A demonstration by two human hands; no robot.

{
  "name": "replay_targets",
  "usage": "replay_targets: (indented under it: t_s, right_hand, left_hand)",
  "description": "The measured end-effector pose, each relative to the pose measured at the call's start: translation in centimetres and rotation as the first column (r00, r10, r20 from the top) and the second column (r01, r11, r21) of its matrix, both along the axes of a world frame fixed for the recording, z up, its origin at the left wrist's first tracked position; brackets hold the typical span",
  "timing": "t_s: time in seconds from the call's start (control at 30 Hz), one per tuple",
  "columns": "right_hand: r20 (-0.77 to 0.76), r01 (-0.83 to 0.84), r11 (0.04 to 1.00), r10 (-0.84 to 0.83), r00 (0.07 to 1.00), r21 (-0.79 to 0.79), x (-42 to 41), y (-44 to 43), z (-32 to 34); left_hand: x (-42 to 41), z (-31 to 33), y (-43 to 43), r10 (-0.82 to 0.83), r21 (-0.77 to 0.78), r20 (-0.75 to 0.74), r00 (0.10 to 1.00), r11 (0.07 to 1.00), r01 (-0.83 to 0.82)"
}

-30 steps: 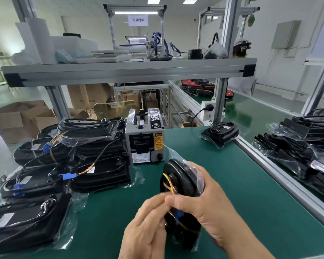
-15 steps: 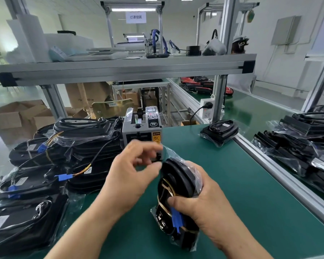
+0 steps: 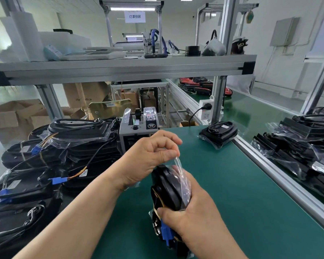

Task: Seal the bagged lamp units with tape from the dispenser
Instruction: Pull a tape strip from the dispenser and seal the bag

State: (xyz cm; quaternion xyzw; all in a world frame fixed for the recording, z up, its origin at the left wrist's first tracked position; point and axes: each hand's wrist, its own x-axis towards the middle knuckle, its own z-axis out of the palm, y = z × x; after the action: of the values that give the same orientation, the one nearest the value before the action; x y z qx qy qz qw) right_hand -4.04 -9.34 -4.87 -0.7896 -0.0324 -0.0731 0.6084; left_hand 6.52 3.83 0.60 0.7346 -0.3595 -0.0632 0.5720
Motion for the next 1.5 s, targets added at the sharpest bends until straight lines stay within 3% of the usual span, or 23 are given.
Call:
replay_targets:
  t_s: [0.1,0.2,0.27,0.33,0.4,0.53,0.83,0.97,1.1,1.2,1.27,1.33,1.43,1.5]
  right_hand:
    - [0.016,0.028,1.000,-0.028,0.999,0.005,0.2,0.2,-0.4]
    - [0.023,0.081,0.995,-0.082,0.996,0.059,0.5,-0.2,-0.4]
    - [0.021,0.118,0.990,-0.120,0.993,0.076,0.9,-0.8,-0.3]
    - [0.018,0.149,0.984,-0.152,0.988,0.100,1.3,-1.4,-0.1]
    - [0.013,0.143,0.984,-0.145,0.989,0.102,1.7,-1.7,-0.1]
    - [0.010,0.128,0.988,-0.129,0.992,0.088,2.1,-1.4,-0.6]
    - [-0.002,0.131,0.989,-0.131,0.991,0.065,2.2,-1.2,-0.5]
    - [-0.004,0.128,0.990,-0.128,0.992,0.061,2.1,-1.0,-0.4]
    - [0.014,0.136,0.990,-0.137,0.990,0.041,2.1,-0.4,-0.5]
    - [0.021,0.131,0.991,-0.131,0.991,0.028,2.0,-0.2,-0.5]
    - [0.023,0.129,0.992,-0.129,0.991,0.009,1.9,-0.1,-0.6]
    - [0.019,0.133,0.991,-0.132,0.991,-0.014,1.9,0.1,-0.7]
    - [0.016,0.136,0.989,-0.135,0.991,-0.056,1.9,0.1,-0.7]
    - [0.005,0.129,0.989,-0.129,0.992,-0.071,1.9,0.1,-0.7]
  left_hand:
    - [-0.4,-0.6,0.0,0.026,-0.141,-0.112,0.993,0.989,-0.041]
    - [1.3,-1.2,1.5,0.183,-0.365,-0.378,0.907,0.871,-0.328]
    - [3.3,-2.5,2.9,0.408,-0.285,-0.525,0.747,0.743,-0.605]
    - [5.0,-4.4,3.7,0.529,-0.135,-0.644,0.553,0.633,-0.762]
    - [6.4,-5.9,3.7,0.540,-0.034,-0.721,0.434,0.599,-0.800]
    - [9.3,-6.8,2.7,0.500,0.063,-0.813,0.300,0.586,-0.808]
    - [12.8,-5.6,1.4,0.404,0.092,-0.897,0.177,0.565,-0.820]
    - [13.1,-5.8,0.7,0.437,0.064,-0.882,0.174,0.478,-0.876]
    - [13.2,-6.5,0.1,0.467,-0.060,-0.833,0.298,0.459,-0.886]
    - [12.0,-6.1,0.2,0.530,-0.035,-0.813,0.241,0.369,-0.929]
    - [10.3,-5.1,0.8,0.532,-0.060,-0.778,0.335,0.468,-0.882]
    - [7.7,-4.0,1.8,0.454,-0.122,-0.728,0.514,0.652,-0.748]
    - [2.3,-1.7,3.3,0.194,-0.201,-0.631,0.751,0.894,-0.400]
    - [-0.5,0.1,3.6,0.029,-0.218,-0.586,0.810,0.957,-0.192]
